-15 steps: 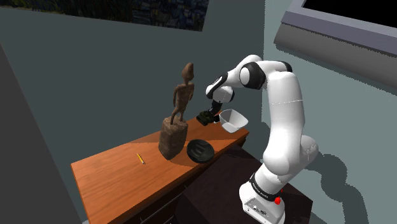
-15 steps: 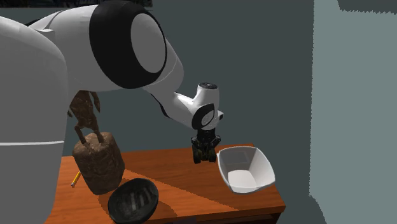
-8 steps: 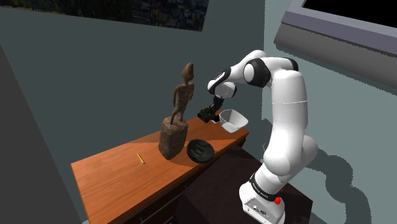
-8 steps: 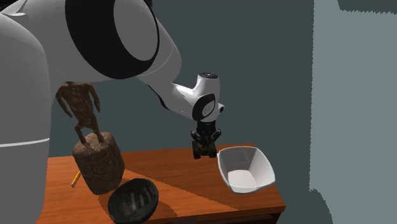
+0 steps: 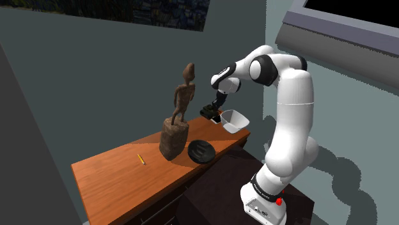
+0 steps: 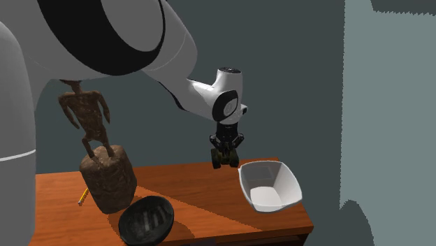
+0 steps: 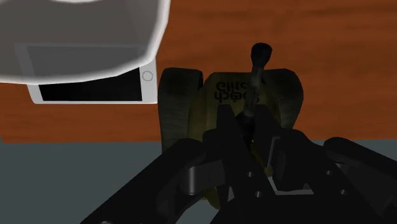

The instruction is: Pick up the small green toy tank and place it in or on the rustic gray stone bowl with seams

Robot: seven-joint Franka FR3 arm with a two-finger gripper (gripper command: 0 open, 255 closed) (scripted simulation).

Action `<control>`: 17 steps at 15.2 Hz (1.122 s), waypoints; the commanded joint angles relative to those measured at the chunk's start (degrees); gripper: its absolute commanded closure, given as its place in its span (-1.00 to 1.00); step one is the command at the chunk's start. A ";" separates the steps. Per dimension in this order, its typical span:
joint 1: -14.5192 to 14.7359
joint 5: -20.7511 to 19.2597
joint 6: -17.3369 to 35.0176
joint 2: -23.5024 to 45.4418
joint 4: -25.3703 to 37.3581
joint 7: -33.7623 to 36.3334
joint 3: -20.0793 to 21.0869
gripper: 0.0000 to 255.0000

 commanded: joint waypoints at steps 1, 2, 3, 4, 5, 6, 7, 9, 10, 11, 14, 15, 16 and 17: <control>0.36 -0.58 -1.08 -1.14 0.03 0.46 -0.42 1.00; 0.50 -0.86 -1.61 -1.68 0.04 0.65 -0.62 1.00; 0.64 -1.14 -2.15 -2.22 0.07 0.84 -0.82 1.00; 0.78 -1.42 -2.69 -2.75 0.11 1.03 -1.01 1.00; 0.91 -1.70 -3.24 -3.27 0.16 1.22 -1.20 1.00; 1.04 -1.98 -3.80 -3.79 0.23 1.42 -1.38 1.00; 1.17 -2.25 -4.36 -4.29 0.31 1.61 -1.56 1.00; 1.40 -2.81 -5.49 -5.29 0.50 1.98 -1.90 1.00; 1.52 -3.08 -6.06 -5.78 0.62 2.17 -2.06 1.00; 1.63 -3.35 -6.64 -6.25 0.75 2.36 -2.21 1.00; 3.71 -4.72 -4.79 -10.31 -4.82 4.05 -2.69 1.00; 4.73 -5.48 -3.92 -12.30 -7.49 5.01 -2.91 1.00; 5.72 -6.31 -3.10 -14.27 -10.09 6.06 -3.11 1.00; 6.68 -7.21 -2.33 -16.24 -12.62 7.21 -3.27 1.00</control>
